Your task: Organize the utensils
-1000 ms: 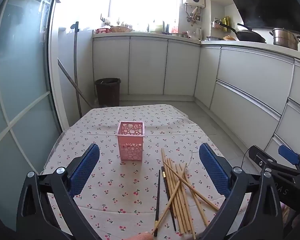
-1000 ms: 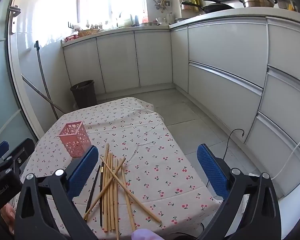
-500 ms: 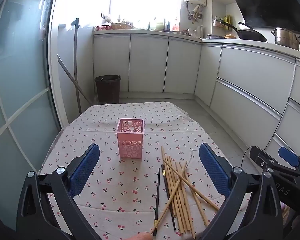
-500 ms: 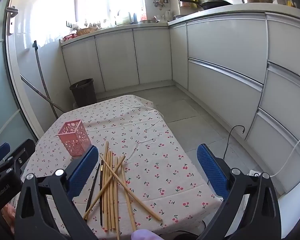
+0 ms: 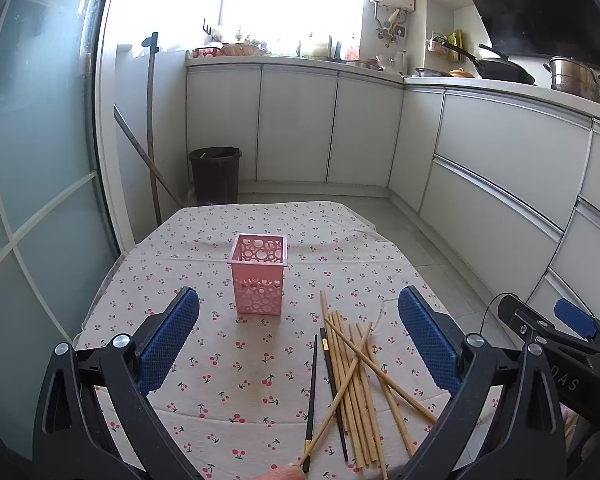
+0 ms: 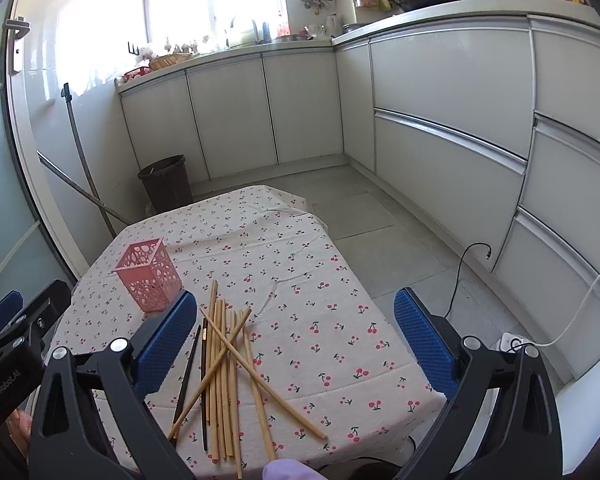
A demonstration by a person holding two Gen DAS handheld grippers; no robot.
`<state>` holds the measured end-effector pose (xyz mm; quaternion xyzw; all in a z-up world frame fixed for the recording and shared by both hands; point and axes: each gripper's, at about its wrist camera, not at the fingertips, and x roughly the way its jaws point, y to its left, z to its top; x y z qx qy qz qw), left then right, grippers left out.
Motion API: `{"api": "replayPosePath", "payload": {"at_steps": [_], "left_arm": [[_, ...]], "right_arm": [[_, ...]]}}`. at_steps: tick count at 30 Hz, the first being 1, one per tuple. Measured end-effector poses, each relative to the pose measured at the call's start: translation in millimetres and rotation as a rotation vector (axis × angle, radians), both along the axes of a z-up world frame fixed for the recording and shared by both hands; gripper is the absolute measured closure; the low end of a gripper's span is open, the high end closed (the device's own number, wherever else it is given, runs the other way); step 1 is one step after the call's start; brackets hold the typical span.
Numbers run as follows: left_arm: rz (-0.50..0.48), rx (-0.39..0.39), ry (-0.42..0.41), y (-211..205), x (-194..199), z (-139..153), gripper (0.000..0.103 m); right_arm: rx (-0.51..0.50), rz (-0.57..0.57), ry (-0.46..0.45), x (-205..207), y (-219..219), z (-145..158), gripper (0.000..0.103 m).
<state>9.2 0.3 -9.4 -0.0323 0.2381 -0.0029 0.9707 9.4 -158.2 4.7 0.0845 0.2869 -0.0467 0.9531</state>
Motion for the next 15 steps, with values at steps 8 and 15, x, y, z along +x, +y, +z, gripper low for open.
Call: {"api": "replayPosePath", "payload": {"at_steps": [8, 15], "left_arm": [[-0.003, 0.005, 0.011, -1.9, 2.0, -4.6, 0.007], [-0.002, 0.006, 0.016, -0.8, 2.9, -4.2, 0.007]], "right_arm": [[0.007, 0.006, -0.004, -0.7, -0.8, 0.8, 0.007], [0.002, 0.009, -0.005, -0.8, -1.0, 1.2, 0.007]]}}
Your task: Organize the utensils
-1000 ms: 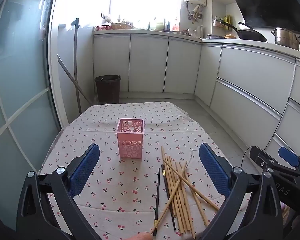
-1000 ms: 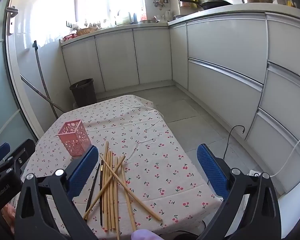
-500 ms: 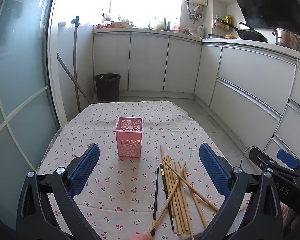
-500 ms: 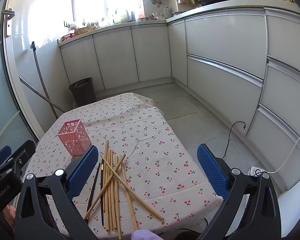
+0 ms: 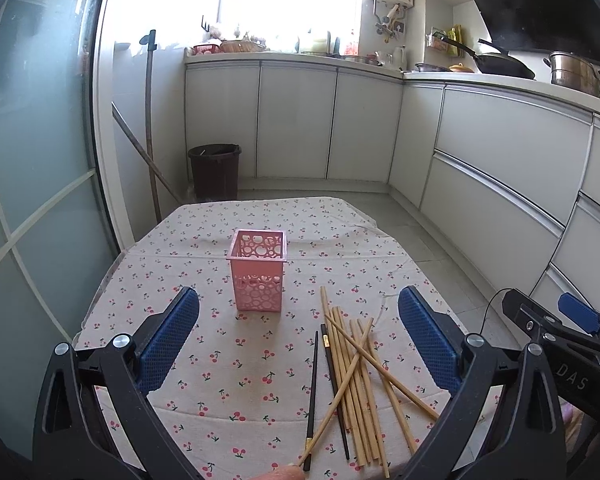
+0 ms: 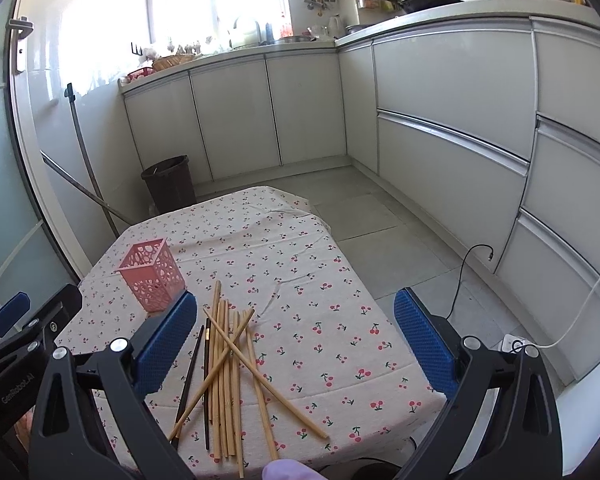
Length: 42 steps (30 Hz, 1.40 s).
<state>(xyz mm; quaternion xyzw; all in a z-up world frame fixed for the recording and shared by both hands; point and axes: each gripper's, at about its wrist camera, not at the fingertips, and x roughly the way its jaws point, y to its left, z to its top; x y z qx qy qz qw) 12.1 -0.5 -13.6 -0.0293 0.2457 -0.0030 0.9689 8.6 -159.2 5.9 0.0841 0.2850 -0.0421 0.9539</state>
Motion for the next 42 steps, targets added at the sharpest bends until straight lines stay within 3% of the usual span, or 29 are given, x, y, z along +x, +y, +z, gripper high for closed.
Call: {"api": "replayPosePath", "payload": {"at_steps": [42], "left_arm": [[0.026, 0.015, 0.042, 1.4, 4.8, -4.9, 0.007]], "right_arm": [[0.007, 0.006, 0.030, 2.7, 0.5, -3.6, 0.007]]}}
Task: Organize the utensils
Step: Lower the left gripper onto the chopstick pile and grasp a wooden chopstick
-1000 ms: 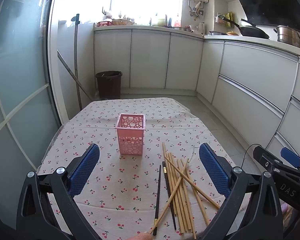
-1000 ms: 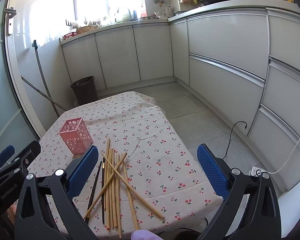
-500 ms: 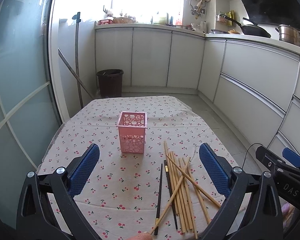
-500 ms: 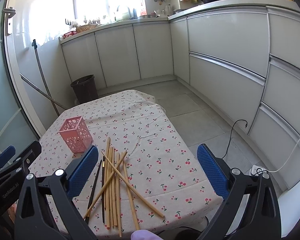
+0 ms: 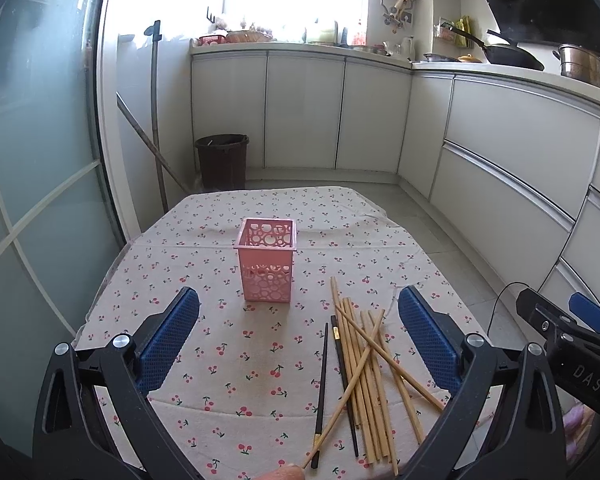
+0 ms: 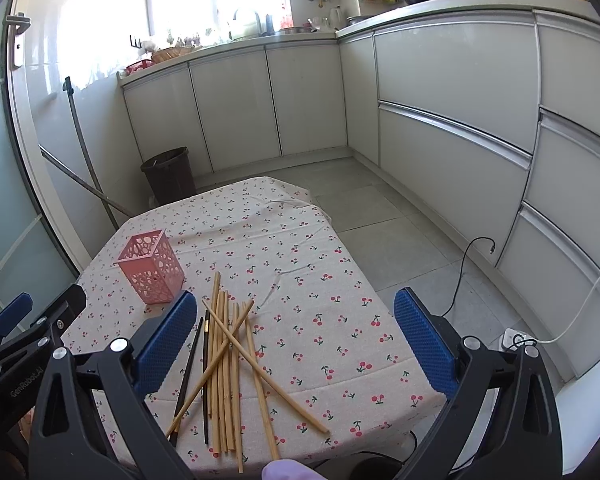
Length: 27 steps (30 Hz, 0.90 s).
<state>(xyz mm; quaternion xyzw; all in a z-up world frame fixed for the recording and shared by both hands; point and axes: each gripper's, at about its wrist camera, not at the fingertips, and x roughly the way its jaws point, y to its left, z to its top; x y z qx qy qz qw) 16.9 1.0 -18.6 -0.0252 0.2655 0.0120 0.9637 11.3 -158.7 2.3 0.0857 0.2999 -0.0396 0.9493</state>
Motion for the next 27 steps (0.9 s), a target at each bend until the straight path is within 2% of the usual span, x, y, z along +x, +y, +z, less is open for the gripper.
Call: {"api": "replayPosePath", "payload": {"at_steps": [10, 14, 18, 20, 22, 25, 27], "left_arm": [[0.001, 0.009, 0.009, 0, 1, -2, 0.007], [-0.016, 0.012, 0.046, -2, 5, -8, 0.007], [-0.025, -0.002, 0.105, -2, 13, -17, 0.007], [-0.026, 0.016, 0.147, -4, 18, -23, 0.007], [-0.022, 0.044, 0.231, -5, 27, -35, 0.007], [-0.042, 0.002, 0.391, -2, 46, -59, 0.007], [-0.059, -0.025, 0.460, 0, 55, -69, 0.007]], "right_arm": [[0.003, -0.002, 0.012, 1, -1, -2, 0.007], [0.022, 0.004, 0.031, 3, -2, -4, 0.007], [0.078, 0.012, 0.089, 9, -6, -10, 0.007], [0.110, 0.009, 0.119, 12, -10, -14, 0.007], [0.163, 0.006, 0.172, 17, -15, -20, 0.007], [0.285, 0.022, 0.300, 33, -25, -31, 0.007], [0.366, 0.036, 0.359, 42, -30, -36, 0.007]]}}
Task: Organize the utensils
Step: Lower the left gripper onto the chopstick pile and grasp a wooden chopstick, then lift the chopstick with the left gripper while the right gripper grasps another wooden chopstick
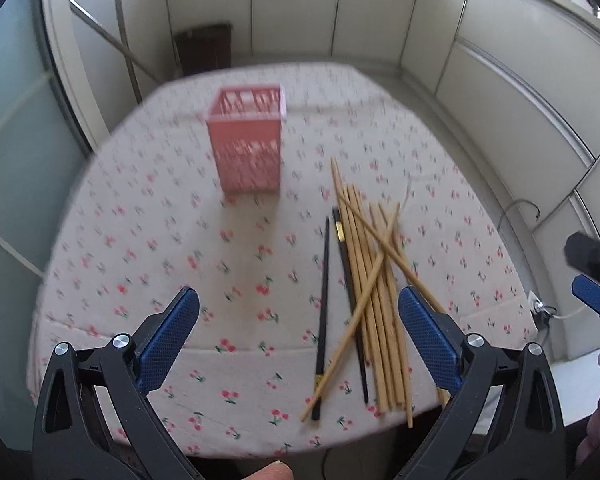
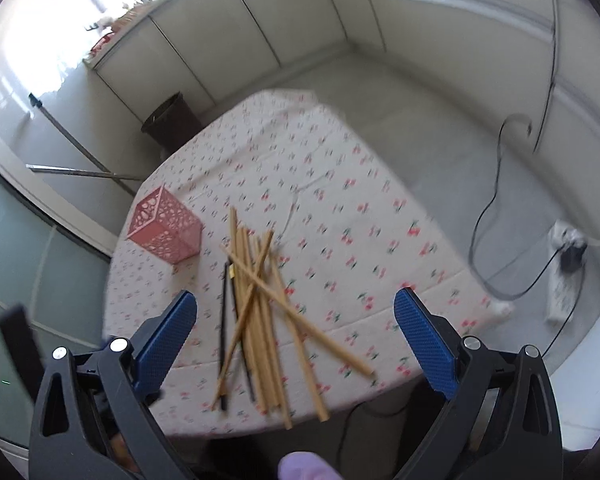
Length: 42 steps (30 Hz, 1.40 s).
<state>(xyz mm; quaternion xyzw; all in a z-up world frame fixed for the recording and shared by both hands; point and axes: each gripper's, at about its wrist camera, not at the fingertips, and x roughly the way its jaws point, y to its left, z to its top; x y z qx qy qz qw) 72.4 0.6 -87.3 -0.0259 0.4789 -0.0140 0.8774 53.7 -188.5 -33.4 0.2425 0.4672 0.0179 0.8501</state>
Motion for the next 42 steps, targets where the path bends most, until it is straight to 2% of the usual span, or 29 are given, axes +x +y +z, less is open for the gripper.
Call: {"api": "replayPosePath", "payload": {"at_steps": [2, 5, 8, 9, 12, 14, 16, 17, 19, 21, 23, 25, 28, 31, 38, 42], "left_arm": [[-0.010, 0.009, 0.023, -2, 9, -4, 0.007], [-0.078, 0.001, 0.075, -14, 27, -7, 0.007], [-0.125, -0.093, 0.196, -25, 53, -16, 0.007], [-0.108, -0.150, 0.240, -27, 64, -20, 0.007], [-0.038, -0.253, 0.297, -29, 88, -34, 0.008], [-0.009, -0.276, 0.315, -31, 100, -43, 0.012], [0.015, -0.284, 0.326, -34, 110, -51, 0.025], [0.025, -0.292, 0.332, -34, 113, -54, 0.027], [0.058, -0.310, 0.359, -34, 120, -63, 0.038], [0.081, -0.317, 0.384, -36, 125, -71, 0.045], [0.110, -0.277, 0.351, -35, 129, -72, 0.053], [0.119, -0.269, 0.339, -34, 132, -71, 0.070], [0.117, -0.254, 0.326, -31, 133, -72, 0.083], [0.094, -0.274, 0.289, -29, 131, -66, 0.092], [0.046, -0.345, 0.194, -25, 123, -39, 0.095], [-0.022, -0.388, 0.128, -22, 101, -7, 0.097]], "right_arm": [[0.066, 0.023, 0.051, 13, -4, 0, 0.007], [0.155, 0.057, 0.132, 35, -8, -2, 0.007], [0.251, 0.058, 0.196, 56, -16, -9, 0.007], [0.268, 0.055, 0.200, 62, -18, -12, 0.007], [0.267, 0.047, 0.202, 69, -28, -25, 0.007], [0.285, 0.001, 0.261, 70, -38, -41, 0.007], [0.390, -0.010, 0.300, 72, -45, -51, 0.007], [0.418, -0.010, 0.307, 73, -46, -53, 0.007], [0.436, -0.022, 0.293, 74, -48, -52, 0.007], [0.449, -0.022, 0.286, 77, -49, -50, 0.007], [0.460, -0.015, 0.294, 79, -49, -50, 0.007], [0.475, -0.012, 0.306, 79, -49, -52, 0.007], [0.484, -0.015, 0.319, 80, -49, -55, 0.007], [0.471, -0.024, 0.329, 80, -50, -58, 0.007], [0.465, -0.047, 0.377, 78, -50, -75, 0.007], [0.430, -0.036, 0.377, 82, -45, -76, 0.007]]}}
